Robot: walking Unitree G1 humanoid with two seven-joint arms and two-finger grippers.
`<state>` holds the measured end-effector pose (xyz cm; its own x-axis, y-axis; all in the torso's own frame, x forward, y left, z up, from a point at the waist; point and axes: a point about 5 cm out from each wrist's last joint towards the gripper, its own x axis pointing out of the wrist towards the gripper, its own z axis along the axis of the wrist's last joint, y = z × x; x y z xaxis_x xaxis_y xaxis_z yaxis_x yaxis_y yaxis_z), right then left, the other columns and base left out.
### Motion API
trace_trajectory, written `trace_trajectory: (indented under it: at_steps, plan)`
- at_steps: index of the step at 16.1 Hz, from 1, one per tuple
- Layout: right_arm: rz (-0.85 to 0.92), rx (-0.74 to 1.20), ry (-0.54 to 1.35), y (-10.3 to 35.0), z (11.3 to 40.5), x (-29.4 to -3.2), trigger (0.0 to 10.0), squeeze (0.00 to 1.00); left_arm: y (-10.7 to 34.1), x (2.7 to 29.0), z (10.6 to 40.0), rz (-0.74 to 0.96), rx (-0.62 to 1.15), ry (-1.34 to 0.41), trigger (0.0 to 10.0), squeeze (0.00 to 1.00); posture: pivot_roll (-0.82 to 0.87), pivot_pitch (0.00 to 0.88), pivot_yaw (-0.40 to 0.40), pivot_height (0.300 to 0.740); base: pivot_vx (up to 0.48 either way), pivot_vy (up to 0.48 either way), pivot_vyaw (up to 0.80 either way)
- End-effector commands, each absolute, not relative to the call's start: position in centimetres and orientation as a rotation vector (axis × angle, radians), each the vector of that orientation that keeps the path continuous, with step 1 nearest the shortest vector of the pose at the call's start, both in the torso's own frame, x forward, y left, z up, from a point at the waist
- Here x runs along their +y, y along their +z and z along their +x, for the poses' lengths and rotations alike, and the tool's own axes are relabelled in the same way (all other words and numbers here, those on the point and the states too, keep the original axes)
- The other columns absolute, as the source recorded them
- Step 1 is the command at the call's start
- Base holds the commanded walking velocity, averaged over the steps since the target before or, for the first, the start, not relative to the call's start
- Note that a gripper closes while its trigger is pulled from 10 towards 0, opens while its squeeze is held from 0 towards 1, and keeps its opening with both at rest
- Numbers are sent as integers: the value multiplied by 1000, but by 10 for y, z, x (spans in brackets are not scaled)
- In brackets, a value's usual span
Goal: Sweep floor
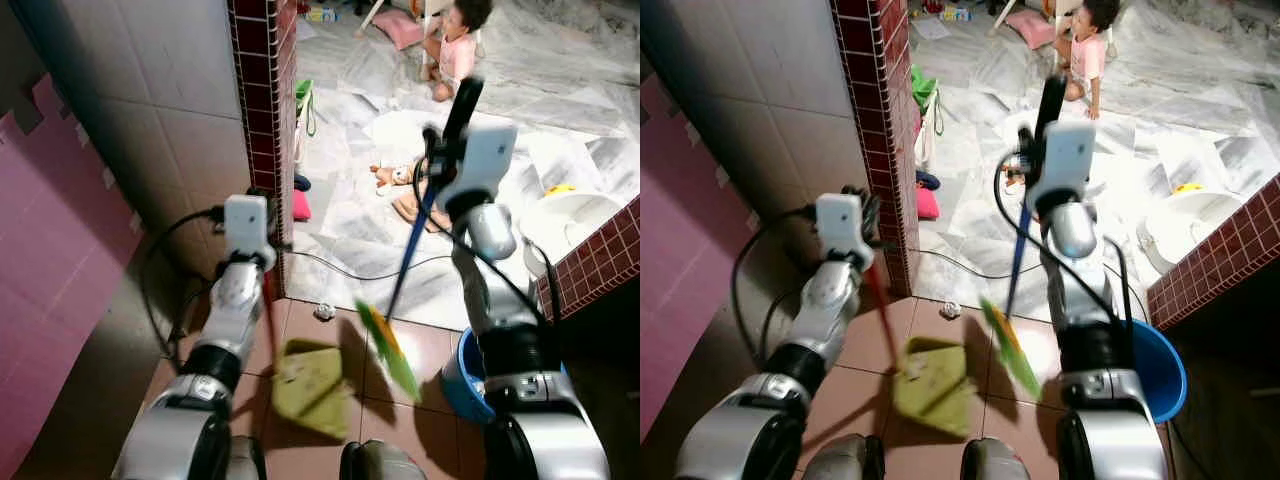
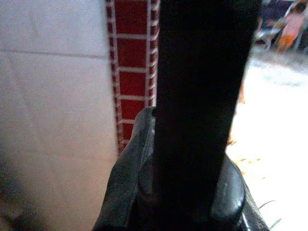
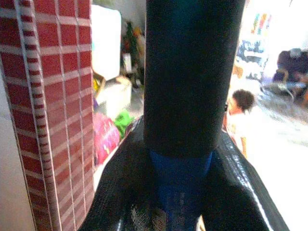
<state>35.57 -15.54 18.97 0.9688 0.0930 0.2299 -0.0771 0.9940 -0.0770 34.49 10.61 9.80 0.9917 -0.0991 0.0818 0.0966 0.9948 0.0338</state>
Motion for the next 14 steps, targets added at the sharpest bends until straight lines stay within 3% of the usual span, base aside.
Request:
trace_trajectory:
  at_steps: [1,9,12,14]
  plan:
    - [-63,-227,89,188,355,-152,10000,0,96,105,345,88,-68,-100,10000,0,-112,46,-11,740,0,0,0]
    - [164,-16,119,147,348,-133,10000,0,76,100,341,122,64,-85,10000,0,-116,47,-12,740,0,0,0]
    - [392,-95,252,179,353,-123,10000,0,85,90,345,30,39,-79,10000,0,-122,50,-11,740,0,0,0]
    - [449,-173,283,202,357,-126,10000,0,88,88,347,-25,35,-73,10000,0,-121,50,-11,740,0,0,0]
